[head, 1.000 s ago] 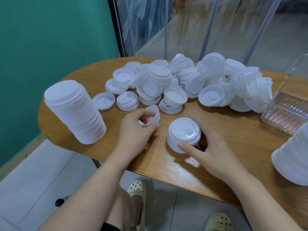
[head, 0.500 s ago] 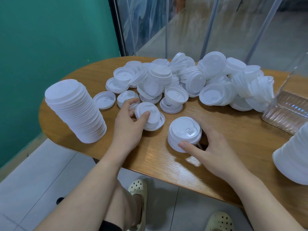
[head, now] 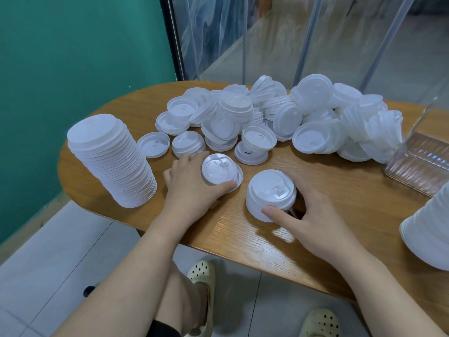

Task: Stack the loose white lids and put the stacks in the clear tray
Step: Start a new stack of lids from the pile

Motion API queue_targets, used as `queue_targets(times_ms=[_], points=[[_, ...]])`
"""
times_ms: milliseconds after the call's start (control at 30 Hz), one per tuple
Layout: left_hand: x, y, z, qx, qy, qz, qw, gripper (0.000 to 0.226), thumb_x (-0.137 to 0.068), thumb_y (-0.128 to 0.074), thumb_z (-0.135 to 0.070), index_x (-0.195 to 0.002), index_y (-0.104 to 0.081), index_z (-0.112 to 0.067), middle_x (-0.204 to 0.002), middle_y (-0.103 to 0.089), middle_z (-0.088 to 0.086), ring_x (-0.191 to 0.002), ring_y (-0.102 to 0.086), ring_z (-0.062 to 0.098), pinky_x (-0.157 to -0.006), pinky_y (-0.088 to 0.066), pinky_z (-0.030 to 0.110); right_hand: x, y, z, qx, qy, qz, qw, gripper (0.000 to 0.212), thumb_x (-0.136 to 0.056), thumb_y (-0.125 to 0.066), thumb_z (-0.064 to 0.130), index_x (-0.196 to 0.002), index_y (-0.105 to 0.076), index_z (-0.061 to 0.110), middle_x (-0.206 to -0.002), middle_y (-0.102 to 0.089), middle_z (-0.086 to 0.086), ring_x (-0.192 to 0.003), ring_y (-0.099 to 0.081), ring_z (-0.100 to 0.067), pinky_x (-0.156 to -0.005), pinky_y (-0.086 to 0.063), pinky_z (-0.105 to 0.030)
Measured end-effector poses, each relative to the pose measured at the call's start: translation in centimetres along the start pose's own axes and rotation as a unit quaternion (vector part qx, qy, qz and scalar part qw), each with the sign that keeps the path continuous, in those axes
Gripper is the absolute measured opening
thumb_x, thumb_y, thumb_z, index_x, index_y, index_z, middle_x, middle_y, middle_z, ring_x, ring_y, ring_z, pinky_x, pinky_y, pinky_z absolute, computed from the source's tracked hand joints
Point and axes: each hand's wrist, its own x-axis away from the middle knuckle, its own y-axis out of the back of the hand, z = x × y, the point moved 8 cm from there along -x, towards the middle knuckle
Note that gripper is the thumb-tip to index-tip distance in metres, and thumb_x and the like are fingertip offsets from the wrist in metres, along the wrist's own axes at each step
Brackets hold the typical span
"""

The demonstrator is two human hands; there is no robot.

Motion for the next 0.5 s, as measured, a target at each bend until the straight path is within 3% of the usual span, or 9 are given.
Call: queue_targets(times_ms=[133,233,333,433,500], points=[[0.1,0.9,-0.5,0.034,-0.007,-0.046,0.998,0.071,-0.074,-0.078,-0.066,-0.134,-0.058,-0.033,-0.128,-0.051,-0.008,-0.131,-0.043,0.018,-0.109,-0.021,0.034,0.0,0.0,-0.2,-0.002,-0.004,0.006,1.0,0.06,-0.08,-0.083,0.047,-0.121,-0.043,0.067,-0.118,-0.05,0.053,-0.115,-0.045,0.027,-0.085,-0.033,0.006],[1.0,1.7,-1.6,0.141,-0.036,-0.076,0.986,0.065,-0.072,-0.086,-0.058,-0.125,-0.054,-0.037,-0.117,-0.056,-0.022,-0.117,-0.053,0.005,-0.104,-0.036,0.026,0.0,0.0,-0.2,-0.009,-0.007,0.009,1.0,0.064,-0.078,-0.086,0.042,-0.12,-0.045,0.067,-0.117,-0.053,0.051,-0.115,-0.048,0.024,-0.085,-0.034,0.005],[2.0,0.7,-3.2,0.235,-0.065,-0.013,0.97,0.063,-0.067,-0.094,-0.046,-0.118,-0.06,-0.033,-0.116,-0.065,-0.02,-0.11,-0.059,-0.002,-0.091,-0.045,0.015,0.1,0.1,-0.1,-0.019,-0.007,0.006,1.0,0.067,-0.077,-0.089,0.034,-0.123,-0.049,0.062,-0.116,-0.061,0.043,-0.112,-0.055,0.018,-0.085,-0.038,0.001],[3.2,-0.6,-5.0,0.223,-0.123,0.035,0.966,0.064,-0.065,-0.092,-0.052,-0.12,-0.064,-0.036,-0.115,-0.067,-0.019,-0.113,-0.059,0.004,-0.096,-0.043,0.018,0.1,0.1,0.0,-0.022,0.001,0.007,1.0,0.07,-0.076,-0.089,0.031,-0.13,-0.05,0.056,-0.115,-0.065,0.038,-0.109,-0.059,0.014,-0.084,-0.041,-0.002],[3.7,-1.1,-5.7,0.201,-0.147,0.047,0.967,0.066,-0.067,-0.092,-0.052,-0.125,-0.065,-0.034,-0.116,-0.064,-0.021,-0.117,-0.054,0.001,-0.099,-0.036,0.011,0.1,0.0,0.2,-0.024,0.007,0.002,1.0,0.07,-0.076,-0.089,0.031,-0.128,-0.05,0.057,-0.115,-0.063,0.042,-0.11,-0.058,0.017,-0.084,-0.04,-0.001]])
